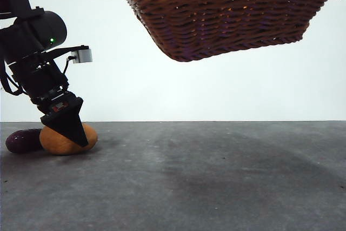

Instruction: Help me put the vegetables on the table into the basket

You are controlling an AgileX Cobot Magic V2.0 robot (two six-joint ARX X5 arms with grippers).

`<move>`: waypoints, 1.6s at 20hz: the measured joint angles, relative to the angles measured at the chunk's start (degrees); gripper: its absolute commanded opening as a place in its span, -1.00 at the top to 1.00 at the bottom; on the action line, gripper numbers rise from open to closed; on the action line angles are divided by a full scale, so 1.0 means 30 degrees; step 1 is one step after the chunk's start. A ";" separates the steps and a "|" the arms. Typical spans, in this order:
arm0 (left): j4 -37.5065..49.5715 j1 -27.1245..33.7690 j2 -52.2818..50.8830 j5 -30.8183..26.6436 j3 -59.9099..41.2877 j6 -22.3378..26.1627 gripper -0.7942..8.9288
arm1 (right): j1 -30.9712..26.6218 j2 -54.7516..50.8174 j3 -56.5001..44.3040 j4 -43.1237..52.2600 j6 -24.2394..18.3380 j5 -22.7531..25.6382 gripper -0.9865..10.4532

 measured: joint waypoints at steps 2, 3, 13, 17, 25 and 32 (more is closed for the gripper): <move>0.0073 0.0000 0.0262 0.0000 0.0000 0.0000 -0.19 | 0.0000 0.0000 0.0000 0.0036 0.0000 0.0000 0.85; 0.0211 0.0000 0.0452 0.0000 0.0000 -0.0022 -0.19 | 0.0000 0.0000 0.0000 0.0036 0.0007 0.0007 0.85; 0.0801 0.0000 0.0663 -0.0321 0.0000 -0.1151 0.86 | 0.0000 0.0000 0.0000 0.0066 0.0087 0.0007 0.85; -0.0211 0.0000 0.0663 -0.0393 0.0561 -0.2259 0.85 | 0.0000 0.0000 0.0000 0.0029 0.0146 0.0794 0.85; -0.3526 0.0000 -0.3337 0.0998 0.3075 -0.3876 0.85 | 0.0000 0.0816 -0.0066 -0.0947 0.0291 0.3002 0.85; -0.7293 -0.1836 -1.0571 0.2783 0.3118 -0.5362 0.85 | 0.0000 0.3504 -0.0146 -0.0444 0.1246 0.2339 0.85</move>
